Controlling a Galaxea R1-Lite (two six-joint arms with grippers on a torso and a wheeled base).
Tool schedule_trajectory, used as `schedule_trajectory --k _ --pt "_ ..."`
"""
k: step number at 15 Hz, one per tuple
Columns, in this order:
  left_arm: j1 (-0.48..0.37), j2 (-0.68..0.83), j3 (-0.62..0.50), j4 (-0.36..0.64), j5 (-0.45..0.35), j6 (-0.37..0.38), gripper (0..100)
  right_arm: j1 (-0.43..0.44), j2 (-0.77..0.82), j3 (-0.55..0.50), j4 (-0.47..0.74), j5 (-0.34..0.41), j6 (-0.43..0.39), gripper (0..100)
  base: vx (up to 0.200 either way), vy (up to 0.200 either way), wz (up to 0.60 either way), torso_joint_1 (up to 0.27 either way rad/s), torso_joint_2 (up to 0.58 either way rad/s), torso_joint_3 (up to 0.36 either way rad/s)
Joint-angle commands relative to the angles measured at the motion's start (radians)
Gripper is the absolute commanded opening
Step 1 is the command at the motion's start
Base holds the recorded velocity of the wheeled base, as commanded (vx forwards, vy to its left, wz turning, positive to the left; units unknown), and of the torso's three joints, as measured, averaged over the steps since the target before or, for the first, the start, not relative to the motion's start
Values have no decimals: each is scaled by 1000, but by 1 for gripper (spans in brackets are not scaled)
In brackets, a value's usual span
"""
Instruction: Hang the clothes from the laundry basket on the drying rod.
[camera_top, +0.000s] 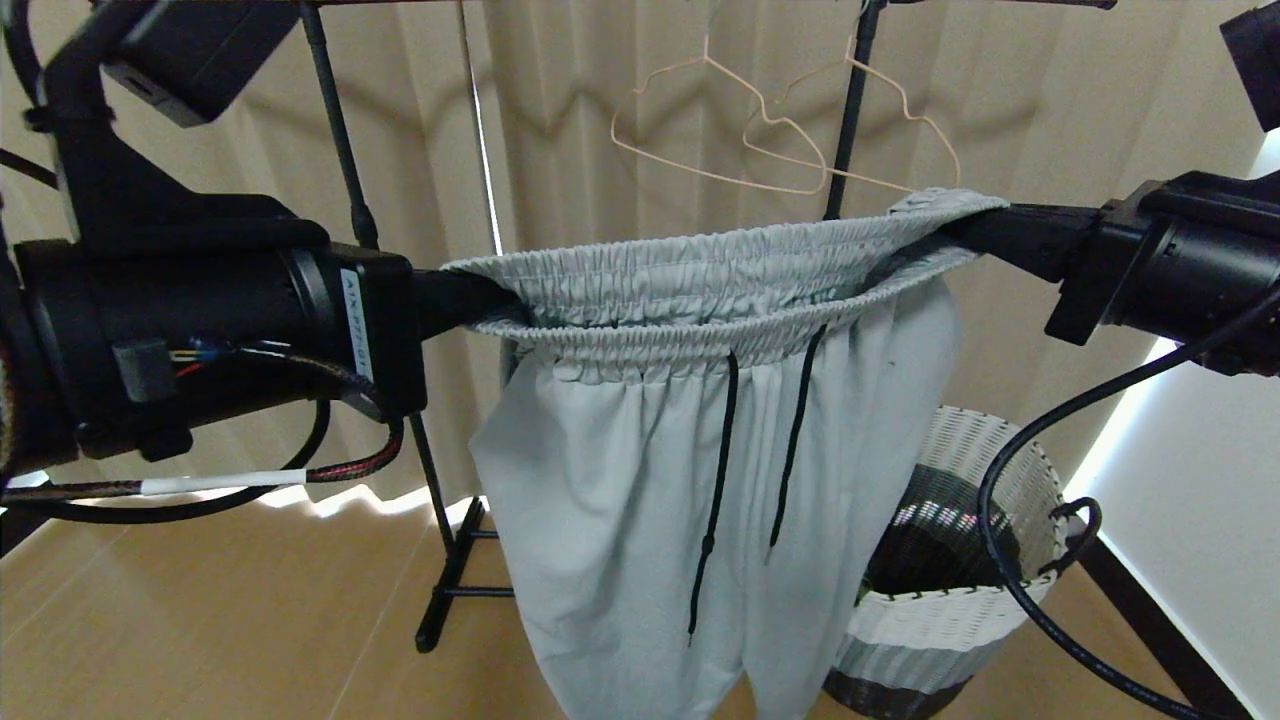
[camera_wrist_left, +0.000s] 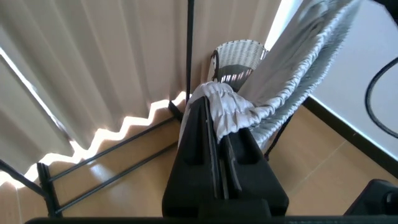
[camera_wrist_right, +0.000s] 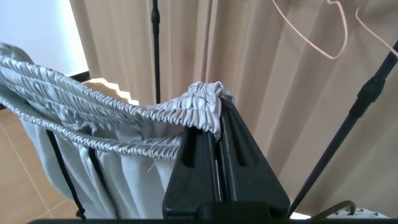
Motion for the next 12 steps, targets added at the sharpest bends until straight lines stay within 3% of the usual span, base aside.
schedule_trajectory --k 1,12 --pt "-1 7 2 0 1 -1 0 0 -1 2 0 1 0 0 0 0 0 0 0 0" --pt "-16 51 -22 -46 -2 28 0 -46 -23 3 12 1 -2 0 0 0 0 0 0 0"
